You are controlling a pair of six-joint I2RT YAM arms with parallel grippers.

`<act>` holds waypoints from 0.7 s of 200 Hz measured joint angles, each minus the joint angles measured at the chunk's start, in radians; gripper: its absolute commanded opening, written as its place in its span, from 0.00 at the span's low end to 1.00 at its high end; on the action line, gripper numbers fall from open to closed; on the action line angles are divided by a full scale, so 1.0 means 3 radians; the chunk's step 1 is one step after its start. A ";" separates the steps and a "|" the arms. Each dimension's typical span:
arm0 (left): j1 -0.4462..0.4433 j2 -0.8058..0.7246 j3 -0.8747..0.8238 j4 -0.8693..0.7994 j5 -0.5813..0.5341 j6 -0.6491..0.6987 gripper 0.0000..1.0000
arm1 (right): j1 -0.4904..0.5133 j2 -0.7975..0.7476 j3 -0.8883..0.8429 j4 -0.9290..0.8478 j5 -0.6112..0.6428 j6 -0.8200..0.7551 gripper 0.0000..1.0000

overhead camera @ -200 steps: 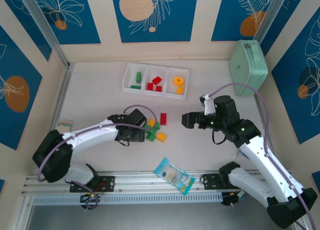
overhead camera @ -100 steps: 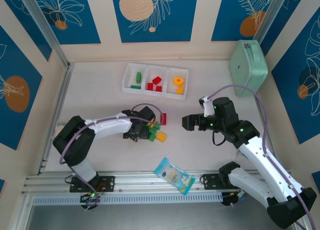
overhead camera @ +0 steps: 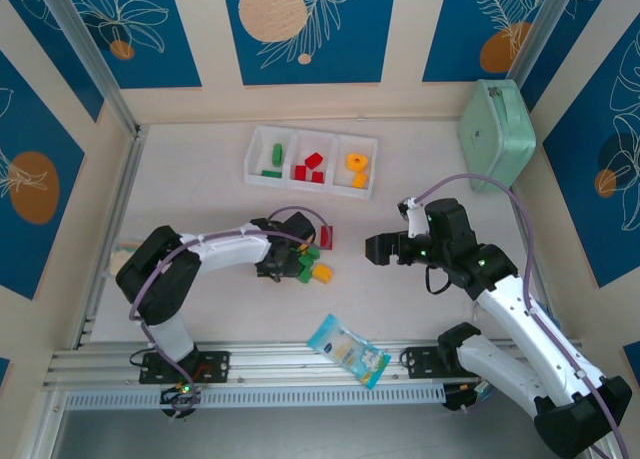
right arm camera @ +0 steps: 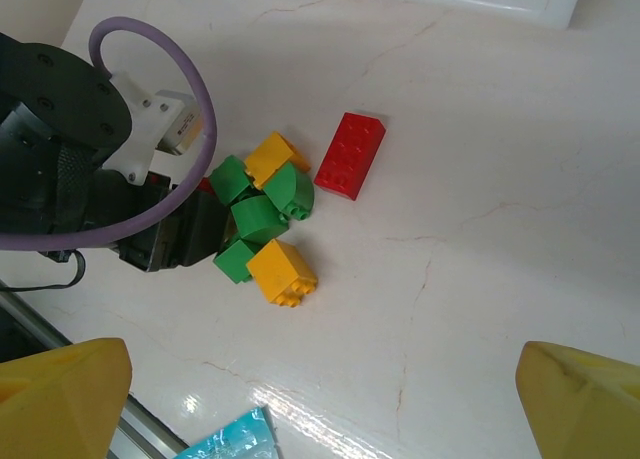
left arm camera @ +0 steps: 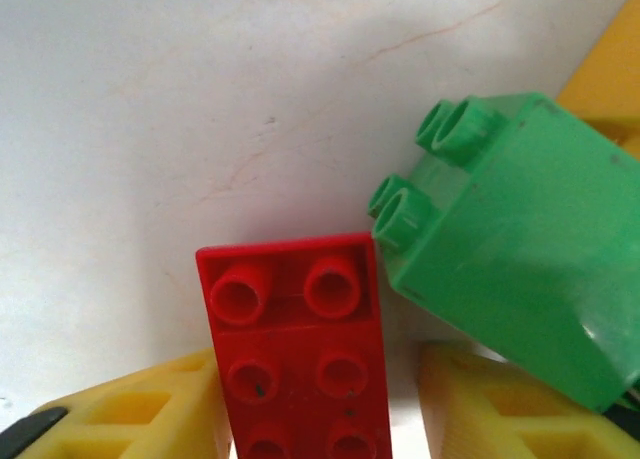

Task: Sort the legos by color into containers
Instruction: Pick up the lego from the center of the table.

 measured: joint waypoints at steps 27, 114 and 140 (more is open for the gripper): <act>0.0066 -0.0079 -0.0098 0.0114 0.0103 0.0001 0.42 | -0.0019 -0.0009 -0.0001 -0.0001 0.0000 -0.0011 0.99; 0.0209 -0.0496 -0.0348 0.0135 -0.0038 0.0029 0.18 | -0.0071 -0.0036 -0.0045 0.0001 0.0000 -0.0014 0.99; 0.0210 -0.0710 -0.0086 -0.0045 -0.0167 0.0118 0.17 | -0.0081 -0.0033 -0.0045 0.0001 0.0001 -0.0011 0.99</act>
